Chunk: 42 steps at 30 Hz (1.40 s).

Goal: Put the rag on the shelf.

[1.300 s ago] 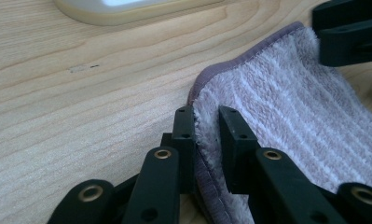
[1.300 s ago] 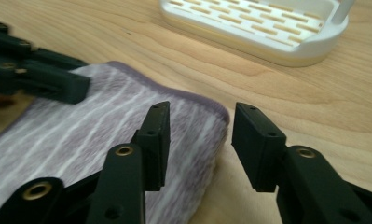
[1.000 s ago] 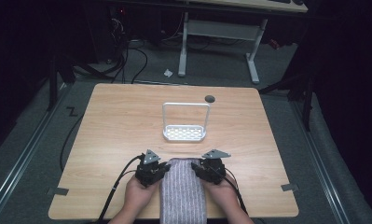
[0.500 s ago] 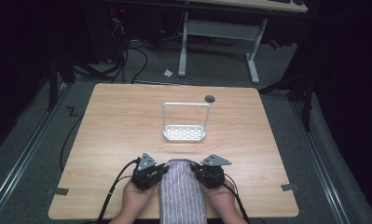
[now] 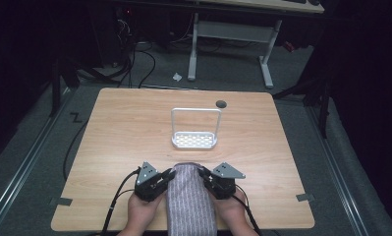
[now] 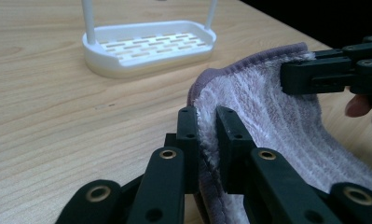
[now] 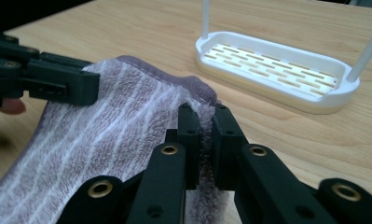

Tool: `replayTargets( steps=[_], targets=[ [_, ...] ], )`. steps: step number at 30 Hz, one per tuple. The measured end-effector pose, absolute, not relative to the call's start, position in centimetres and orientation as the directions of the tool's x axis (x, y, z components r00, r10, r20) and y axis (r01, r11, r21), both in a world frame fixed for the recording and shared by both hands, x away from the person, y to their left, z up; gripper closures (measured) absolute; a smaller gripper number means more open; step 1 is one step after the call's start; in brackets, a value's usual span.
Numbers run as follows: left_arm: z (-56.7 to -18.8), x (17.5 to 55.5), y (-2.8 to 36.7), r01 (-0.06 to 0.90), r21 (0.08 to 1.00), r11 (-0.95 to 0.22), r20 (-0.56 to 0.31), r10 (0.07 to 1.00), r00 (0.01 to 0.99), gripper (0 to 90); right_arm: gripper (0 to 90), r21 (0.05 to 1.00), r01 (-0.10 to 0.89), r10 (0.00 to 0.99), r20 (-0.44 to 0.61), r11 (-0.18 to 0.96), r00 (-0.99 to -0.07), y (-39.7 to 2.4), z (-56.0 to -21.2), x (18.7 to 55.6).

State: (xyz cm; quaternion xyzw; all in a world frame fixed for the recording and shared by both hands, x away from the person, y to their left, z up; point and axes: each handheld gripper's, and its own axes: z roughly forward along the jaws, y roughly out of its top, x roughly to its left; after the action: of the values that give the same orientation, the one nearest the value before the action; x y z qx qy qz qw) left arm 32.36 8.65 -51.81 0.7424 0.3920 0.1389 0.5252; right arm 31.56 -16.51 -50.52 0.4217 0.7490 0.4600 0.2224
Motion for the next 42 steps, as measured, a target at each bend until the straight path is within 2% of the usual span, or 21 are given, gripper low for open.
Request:
replayTargets(
  steps=[7,12,19,42],
  targets=[
    [-50.2,31.9,8.2,0.382,0.914,-0.132,-0.172,0.728,0.663,80.6,84.5,0.914,0.346,0.844,0.007,0.213,-0.537,-17.0,-49.5,31.1],
    [-47.9,31.6,7.7,0.326,0.94,-0.103,-0.153,0.726,0.671,80.5,84.4,0.939,0.303,0.848,0.026,0.161,-0.53,-17.6,-47.8,30.7],
    [-45.4,31.4,7.4,0.266,0.959,-0.097,-0.117,0.721,0.683,80.6,84.4,0.965,0.215,0.855,-0.017,0.15,-0.518,-18.2,-45.2,30.5],
    [-38.4,33.8,6.6,0.138,0.988,-0.071,-0.046,0.715,0.697,80.5,84.4,0.994,0.08,0.866,-0.027,0.077,-0.5,-19.0,-38.5,31.9]
  ],
)
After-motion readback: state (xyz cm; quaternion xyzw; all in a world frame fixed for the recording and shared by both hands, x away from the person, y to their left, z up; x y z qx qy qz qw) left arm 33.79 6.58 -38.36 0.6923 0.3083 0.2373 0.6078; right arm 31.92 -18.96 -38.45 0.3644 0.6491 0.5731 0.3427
